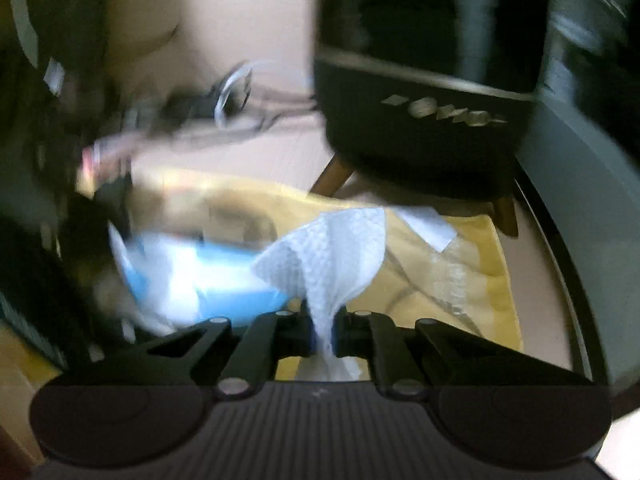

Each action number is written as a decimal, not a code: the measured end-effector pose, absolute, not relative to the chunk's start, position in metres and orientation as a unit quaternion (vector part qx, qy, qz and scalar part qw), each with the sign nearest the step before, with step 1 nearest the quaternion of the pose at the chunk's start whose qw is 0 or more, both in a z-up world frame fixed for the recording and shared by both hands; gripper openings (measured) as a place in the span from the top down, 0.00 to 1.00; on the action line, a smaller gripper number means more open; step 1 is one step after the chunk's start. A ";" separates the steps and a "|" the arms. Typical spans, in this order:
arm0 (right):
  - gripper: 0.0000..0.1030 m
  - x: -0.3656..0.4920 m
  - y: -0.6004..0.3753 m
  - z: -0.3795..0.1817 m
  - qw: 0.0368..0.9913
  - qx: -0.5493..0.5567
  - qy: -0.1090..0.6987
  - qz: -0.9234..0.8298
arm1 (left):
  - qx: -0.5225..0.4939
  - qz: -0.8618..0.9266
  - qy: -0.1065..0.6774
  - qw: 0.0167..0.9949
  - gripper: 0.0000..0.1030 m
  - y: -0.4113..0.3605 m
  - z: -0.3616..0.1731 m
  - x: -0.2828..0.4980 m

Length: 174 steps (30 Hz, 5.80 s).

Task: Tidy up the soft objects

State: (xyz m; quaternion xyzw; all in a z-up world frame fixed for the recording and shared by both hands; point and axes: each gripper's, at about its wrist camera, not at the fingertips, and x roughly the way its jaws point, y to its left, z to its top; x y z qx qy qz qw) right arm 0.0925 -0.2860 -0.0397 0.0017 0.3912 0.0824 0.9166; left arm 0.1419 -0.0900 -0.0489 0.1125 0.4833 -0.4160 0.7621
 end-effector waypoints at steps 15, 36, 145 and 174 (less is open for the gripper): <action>0.92 0.115 -0.324 -0.057 0.829 0.308 0.428 0.186 | 0.284 -0.449 0.378 0.758 0.24 -0.132 -0.064 0.124; 0.87 0.109 -0.292 -0.057 0.867 0.207 0.435 0.124 | -0.009 -0.319 0.437 0.841 0.03 -0.040 0.000 0.106; 0.91 0.148 -0.313 -0.060 0.874 0.170 0.445 0.097 | 0.316 -0.317 0.397 0.801 0.02 -0.158 -0.054 0.126; 0.88 0.104 -0.297 -0.018 0.849 0.187 0.466 0.166 | -0.021 -0.434 0.532 0.726 0.13 -0.096 -0.056 0.147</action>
